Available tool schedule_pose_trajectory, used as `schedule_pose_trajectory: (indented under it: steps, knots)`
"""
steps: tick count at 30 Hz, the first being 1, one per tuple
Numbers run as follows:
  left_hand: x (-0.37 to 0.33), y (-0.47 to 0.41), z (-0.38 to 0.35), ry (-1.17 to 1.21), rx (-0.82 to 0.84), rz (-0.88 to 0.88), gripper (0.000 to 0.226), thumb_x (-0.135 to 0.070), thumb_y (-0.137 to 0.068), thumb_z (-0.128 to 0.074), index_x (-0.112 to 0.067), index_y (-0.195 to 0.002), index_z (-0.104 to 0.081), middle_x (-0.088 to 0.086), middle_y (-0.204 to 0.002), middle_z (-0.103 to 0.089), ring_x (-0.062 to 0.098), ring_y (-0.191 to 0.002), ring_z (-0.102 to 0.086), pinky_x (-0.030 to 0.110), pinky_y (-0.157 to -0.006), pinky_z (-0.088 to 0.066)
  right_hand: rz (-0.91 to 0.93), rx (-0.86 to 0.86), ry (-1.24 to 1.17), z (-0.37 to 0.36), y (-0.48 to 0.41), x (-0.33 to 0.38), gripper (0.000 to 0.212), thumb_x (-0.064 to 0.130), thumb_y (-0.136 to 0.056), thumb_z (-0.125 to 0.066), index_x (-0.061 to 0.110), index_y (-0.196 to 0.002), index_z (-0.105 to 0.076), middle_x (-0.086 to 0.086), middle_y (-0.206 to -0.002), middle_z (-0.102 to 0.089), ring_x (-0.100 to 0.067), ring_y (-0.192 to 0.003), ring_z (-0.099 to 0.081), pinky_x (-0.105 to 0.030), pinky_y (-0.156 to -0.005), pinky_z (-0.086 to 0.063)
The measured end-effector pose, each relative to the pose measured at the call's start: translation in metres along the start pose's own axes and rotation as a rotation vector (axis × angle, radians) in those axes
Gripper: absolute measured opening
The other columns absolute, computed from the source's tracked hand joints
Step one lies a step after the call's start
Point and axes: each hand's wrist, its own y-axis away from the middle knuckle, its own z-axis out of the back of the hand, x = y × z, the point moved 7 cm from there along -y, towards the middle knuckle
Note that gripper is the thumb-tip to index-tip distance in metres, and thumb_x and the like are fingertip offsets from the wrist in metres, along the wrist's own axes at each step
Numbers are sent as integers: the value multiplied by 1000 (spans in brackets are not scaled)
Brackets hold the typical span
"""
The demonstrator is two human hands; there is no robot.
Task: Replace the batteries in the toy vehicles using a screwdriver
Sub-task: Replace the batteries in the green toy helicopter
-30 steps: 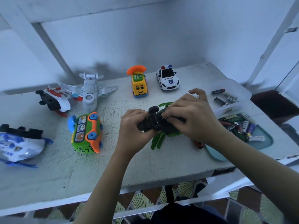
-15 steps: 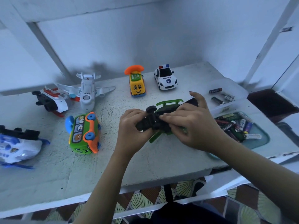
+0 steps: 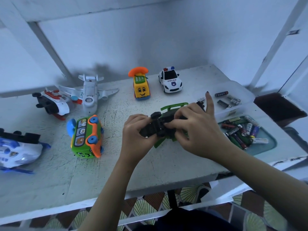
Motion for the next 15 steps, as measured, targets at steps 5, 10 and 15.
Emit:
schedule_pose_trajectory:
  steps: [5,10,15]
  knots:
    - [-2,1,-3,-3,18,17,42,-44,-66,-72,-10,-90,-76,-5,-80,-68,6,-88,-53,26,-77,-45,53,19,120,-3,-3,5,33,30,-81,-36,26,-71,-68,7,-65,-55,-21,-71,-56,-62,-109,-10]
    - [-3,-3,-2,-20,11,50,39,-43,-65,-73,-9,-85,-76,-3,-75,-67,7,-83,-51,26,-73,-44,78,18,-1,3,-5,-3,39,31,-80,-37,30,-90,-74,2,-84,-63,-23,-89,-58,-65,-111,-3]
    - [-8,-10,-3,-84,17,60,34,-31,-61,-80,-10,-88,-76,-7,-72,-61,15,-79,-51,23,-70,-41,-57,-259,-116,27,19,-30,35,17,-82,-48,15,-112,-68,-4,-101,-61,-20,-97,-52,-31,-100,-30]
